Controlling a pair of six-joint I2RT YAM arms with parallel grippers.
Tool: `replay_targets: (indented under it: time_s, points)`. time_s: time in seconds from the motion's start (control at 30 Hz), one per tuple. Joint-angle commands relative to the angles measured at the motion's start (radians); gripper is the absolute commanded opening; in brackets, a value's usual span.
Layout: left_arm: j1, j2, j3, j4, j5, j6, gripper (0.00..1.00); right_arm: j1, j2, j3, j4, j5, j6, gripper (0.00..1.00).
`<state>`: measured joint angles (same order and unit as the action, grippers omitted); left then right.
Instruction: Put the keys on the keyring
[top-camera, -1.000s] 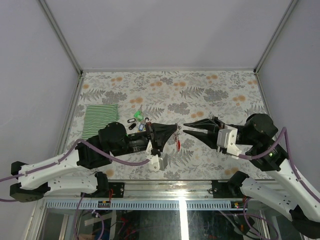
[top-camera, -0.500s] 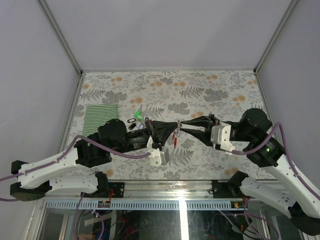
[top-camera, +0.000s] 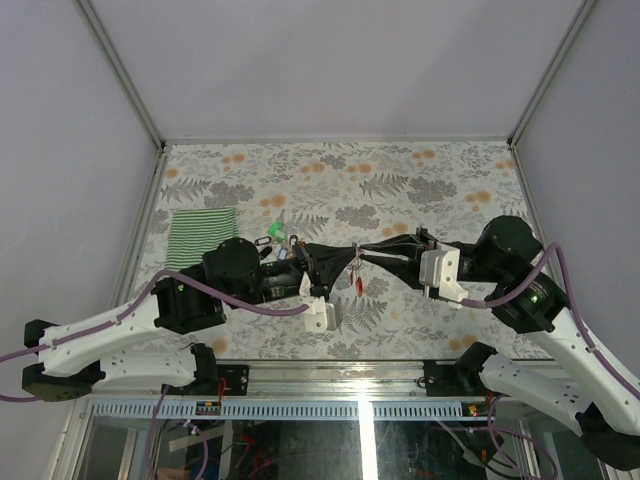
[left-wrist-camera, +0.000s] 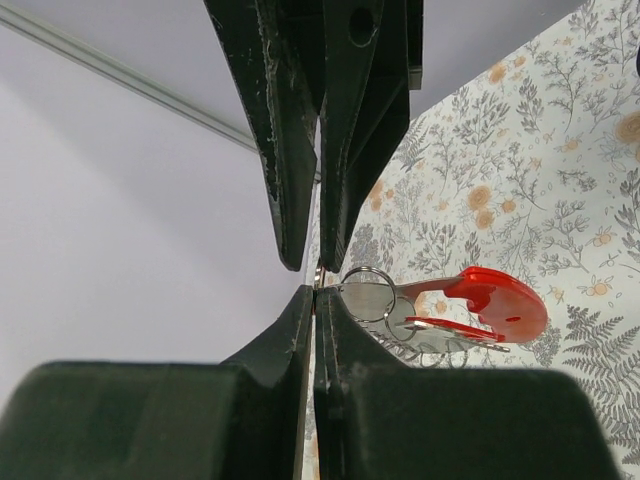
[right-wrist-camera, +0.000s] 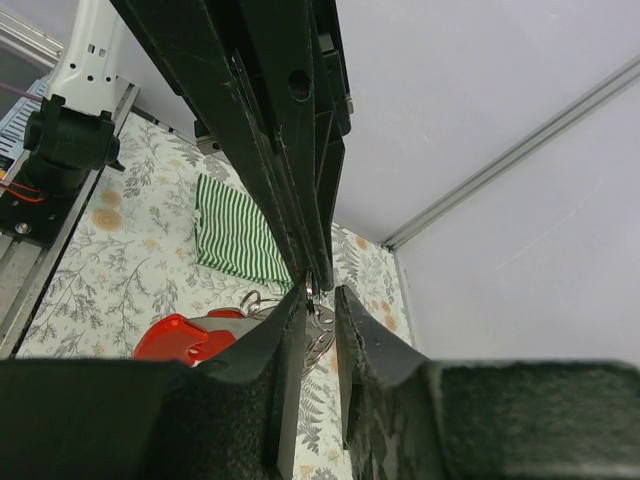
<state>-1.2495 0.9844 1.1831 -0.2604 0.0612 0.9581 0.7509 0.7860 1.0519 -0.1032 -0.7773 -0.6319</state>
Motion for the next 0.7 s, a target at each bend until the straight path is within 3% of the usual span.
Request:
replay_targets:
  time_s: [0.0, 0.33, 0.43, 0.5, 0.67]
  points:
    - [-0.007, -0.008, 0.047, 0.017, -0.009, 0.000, 0.00, 0.004, 0.012, 0.045, 0.019, 0.004, -0.010, 0.22]
    - [-0.006, -0.013, 0.050, 0.015, -0.002, 0.001, 0.00, 0.005, 0.025, 0.046, 0.013, -0.002, -0.016, 0.16]
    - [-0.007, -0.015, 0.050, 0.015, 0.000, 0.001, 0.00, 0.005, 0.024, 0.043, 0.020, 0.003, -0.016, 0.05]
    - [-0.006, -0.021, 0.048, 0.018, 0.007, -0.003, 0.07, 0.005, 0.016, 0.036, 0.040, 0.007, -0.003, 0.00]
    - [-0.007, -0.065, 0.022, 0.075, 0.063, -0.064, 0.25, 0.005, -0.017, -0.012, 0.172, -0.017, 0.106, 0.00]
